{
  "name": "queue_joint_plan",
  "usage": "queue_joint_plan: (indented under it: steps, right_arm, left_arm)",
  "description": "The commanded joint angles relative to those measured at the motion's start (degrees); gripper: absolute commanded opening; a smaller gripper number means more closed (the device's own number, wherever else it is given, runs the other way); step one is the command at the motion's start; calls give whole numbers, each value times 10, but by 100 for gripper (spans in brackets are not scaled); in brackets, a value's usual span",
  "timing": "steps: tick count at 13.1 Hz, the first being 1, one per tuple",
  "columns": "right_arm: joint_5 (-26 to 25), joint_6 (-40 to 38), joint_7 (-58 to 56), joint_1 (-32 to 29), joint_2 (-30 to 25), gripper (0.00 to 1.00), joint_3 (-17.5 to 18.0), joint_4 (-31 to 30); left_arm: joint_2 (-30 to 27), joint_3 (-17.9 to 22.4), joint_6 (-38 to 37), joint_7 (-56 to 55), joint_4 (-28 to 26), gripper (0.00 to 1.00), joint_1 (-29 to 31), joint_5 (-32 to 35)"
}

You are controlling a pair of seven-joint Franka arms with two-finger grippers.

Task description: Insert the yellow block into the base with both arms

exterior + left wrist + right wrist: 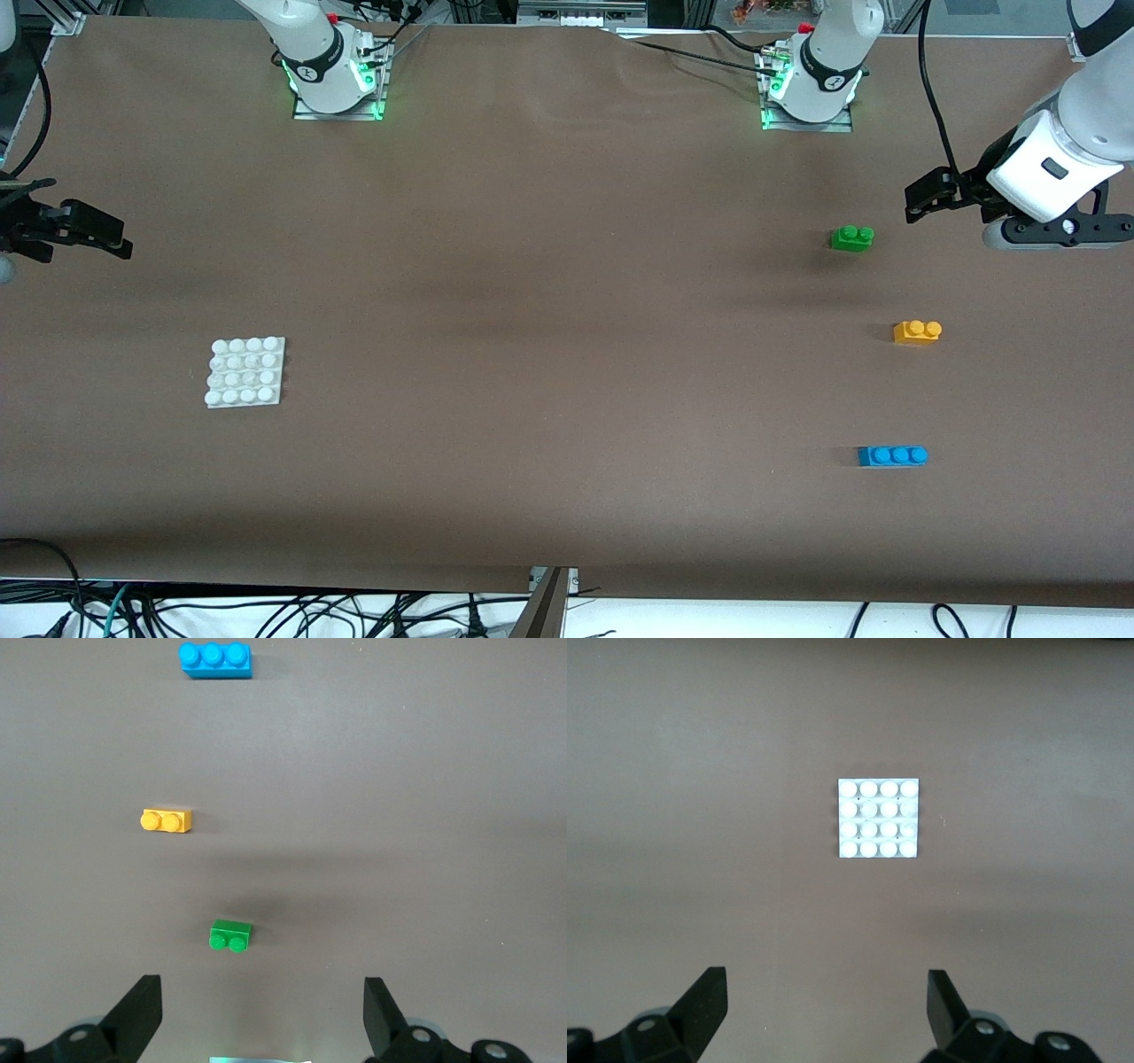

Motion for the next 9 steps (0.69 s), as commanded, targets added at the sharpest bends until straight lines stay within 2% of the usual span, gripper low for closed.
queue_joint_plan:
  steps: [1, 9]
  right_arm:
    - [-8, -1, 1, -1, 3, 100, 2, 9]
    - [-8, -5, 8, -4, 16, 100, 0, 2]
  left_arm:
    - [-3, 0, -11, 2, 6, 100, 0, -7]
    - [-3, 0, -11, 1, 6, 100, 0, -7]
